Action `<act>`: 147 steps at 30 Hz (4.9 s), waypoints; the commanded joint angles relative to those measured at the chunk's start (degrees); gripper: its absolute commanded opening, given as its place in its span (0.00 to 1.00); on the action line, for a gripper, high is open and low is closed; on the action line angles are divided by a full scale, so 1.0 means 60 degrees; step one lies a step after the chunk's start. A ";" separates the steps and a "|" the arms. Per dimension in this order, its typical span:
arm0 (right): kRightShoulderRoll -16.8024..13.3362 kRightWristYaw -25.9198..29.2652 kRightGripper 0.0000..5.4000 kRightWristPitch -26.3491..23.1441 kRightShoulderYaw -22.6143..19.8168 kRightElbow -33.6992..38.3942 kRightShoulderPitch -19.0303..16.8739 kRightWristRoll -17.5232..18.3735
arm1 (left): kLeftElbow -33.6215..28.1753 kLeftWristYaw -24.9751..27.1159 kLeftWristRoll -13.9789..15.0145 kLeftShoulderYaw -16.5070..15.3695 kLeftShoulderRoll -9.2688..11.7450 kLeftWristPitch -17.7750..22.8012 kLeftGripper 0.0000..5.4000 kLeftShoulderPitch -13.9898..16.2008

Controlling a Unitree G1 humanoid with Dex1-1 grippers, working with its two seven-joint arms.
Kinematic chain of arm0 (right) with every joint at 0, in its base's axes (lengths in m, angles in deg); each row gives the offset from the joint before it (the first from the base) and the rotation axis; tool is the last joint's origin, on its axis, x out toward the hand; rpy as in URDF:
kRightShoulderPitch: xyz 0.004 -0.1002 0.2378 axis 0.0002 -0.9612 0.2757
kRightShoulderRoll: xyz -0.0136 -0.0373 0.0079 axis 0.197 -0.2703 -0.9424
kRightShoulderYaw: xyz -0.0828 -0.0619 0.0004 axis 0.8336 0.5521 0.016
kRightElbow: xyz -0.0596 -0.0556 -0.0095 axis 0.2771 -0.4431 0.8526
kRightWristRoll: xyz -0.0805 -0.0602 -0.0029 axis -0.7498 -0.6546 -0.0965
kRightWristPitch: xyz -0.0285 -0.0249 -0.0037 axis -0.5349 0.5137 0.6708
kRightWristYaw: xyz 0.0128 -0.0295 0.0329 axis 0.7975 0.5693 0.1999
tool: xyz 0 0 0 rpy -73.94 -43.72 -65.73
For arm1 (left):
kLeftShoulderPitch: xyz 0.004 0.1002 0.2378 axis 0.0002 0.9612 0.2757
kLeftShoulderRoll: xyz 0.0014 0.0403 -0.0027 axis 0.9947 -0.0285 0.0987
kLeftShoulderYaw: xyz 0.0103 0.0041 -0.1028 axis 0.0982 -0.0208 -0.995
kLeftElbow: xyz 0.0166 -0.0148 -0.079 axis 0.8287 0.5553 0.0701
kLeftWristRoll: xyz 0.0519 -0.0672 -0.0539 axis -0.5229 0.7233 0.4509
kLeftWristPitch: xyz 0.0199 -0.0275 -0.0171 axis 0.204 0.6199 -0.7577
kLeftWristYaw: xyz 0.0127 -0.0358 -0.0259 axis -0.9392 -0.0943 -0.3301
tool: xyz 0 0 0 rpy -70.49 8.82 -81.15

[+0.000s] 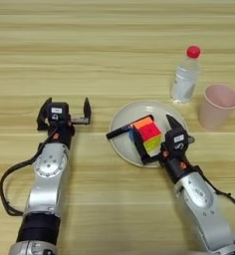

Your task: Move the objects on the table

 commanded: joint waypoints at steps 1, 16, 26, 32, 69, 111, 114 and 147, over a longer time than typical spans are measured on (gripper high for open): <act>0.0290 0.0000 1.00 0.0030 0.0110 -0.0615 0.0307 -0.0109 | 0.0140 -0.0058 0.0041 -0.0043 -0.0004 -0.0094 0.99 -0.0048; 0.0311 -0.0132 0.98 0.0307 -0.0007 -0.1340 0.0596 -0.0053 | 0.0182 -0.0060 0.0029 -0.0100 0.0012 -0.0135 1.00 -0.0031; 0.0220 -0.0158 0.71 0.0241 0.0007 -0.0743 0.0439 -0.0050 | 0.0334 -0.0078 0.0023 -0.0082 -0.0019 -0.0197 1.00 -0.0106; 0.0189 -0.0062 0.62 0.0105 -0.0044 -0.0576 0.0390 0.0061 | 0.0385 -0.0107 0.0022 -0.0081 -0.0042 -0.0235 1.00 -0.0126; -0.0927 -0.0545 0.62 -0.0908 -0.2079 0.3739 -0.1298 0.0120 | 0.0823 -0.0065 0.0138 -0.0223 -0.0012 -0.0397 1.00 -0.0513; -0.1099 -0.1491 0.62 0.0055 -0.4701 -0.0540 0.0012 0.0447 | 0.0916 -0.0025 0.0185 -0.0386 0.0082 -0.0470 1.00 -0.0588; -0.1101 -0.1488 0.62 0.0177 -0.4667 -0.0816 0.0125 0.0405 | 0.0900 -0.0032 0.0186 -0.0400 0.0096 -0.0466 1.00 -0.0579; -0.1181 -0.1527 1.00 0.0294 -0.4779 -0.0682 0.0005 0.0436 | 0.0968 -0.0005 0.0177 -0.0362 0.0085 -0.0467 1.00 -0.0676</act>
